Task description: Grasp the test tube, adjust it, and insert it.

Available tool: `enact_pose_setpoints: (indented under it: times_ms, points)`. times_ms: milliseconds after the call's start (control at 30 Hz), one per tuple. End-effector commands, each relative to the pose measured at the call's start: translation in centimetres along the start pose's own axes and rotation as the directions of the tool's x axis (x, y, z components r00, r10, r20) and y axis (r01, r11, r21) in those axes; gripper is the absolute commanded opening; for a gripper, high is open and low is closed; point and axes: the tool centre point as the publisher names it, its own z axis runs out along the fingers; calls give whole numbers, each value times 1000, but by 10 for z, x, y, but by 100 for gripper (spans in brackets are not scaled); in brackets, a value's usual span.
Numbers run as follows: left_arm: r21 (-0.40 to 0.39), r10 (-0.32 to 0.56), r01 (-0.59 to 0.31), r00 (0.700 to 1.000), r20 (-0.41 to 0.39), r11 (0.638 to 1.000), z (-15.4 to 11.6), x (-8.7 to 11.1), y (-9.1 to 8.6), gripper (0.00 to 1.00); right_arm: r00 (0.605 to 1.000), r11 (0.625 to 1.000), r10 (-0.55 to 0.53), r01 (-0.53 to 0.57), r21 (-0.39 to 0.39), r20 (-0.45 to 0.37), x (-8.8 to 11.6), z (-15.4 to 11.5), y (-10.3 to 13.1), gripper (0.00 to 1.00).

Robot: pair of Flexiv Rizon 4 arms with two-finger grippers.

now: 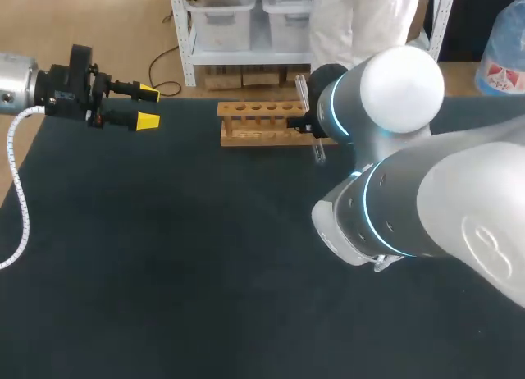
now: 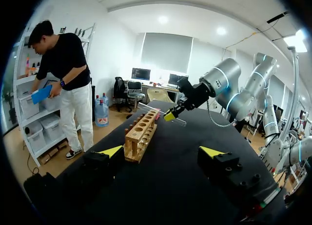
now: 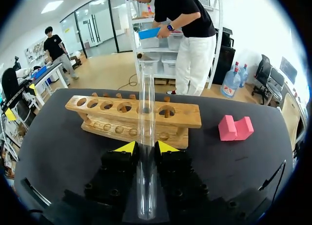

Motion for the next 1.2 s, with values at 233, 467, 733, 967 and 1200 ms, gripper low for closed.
enact_pose_setpoints:
  times_ms: [233,467,733,967,1200]
  points:
    - [0,3,-3,1000,3,1000,0,1,0,100,999,1000,18,-19,-21,-39,1,8,-2,0]
    - [0,3,-3,1000,3,1000,0,1,0,100,998,999,25,-27,-37,-62,4,11,-2,0]
    - [0,3,-3,1000,3,1000,0,1,0,100,991,994,24,-37,-101,-129,6,15,-3,0]
    - [0,3,-3,1000,3,1000,0,1,0,100,985,992,25,-46,-120,-171,7,16,-6,0]
    - [0,3,-3,1000,3,1000,0,1,0,100,982,991,12,-37,-131,-187,8,16,-5,0]
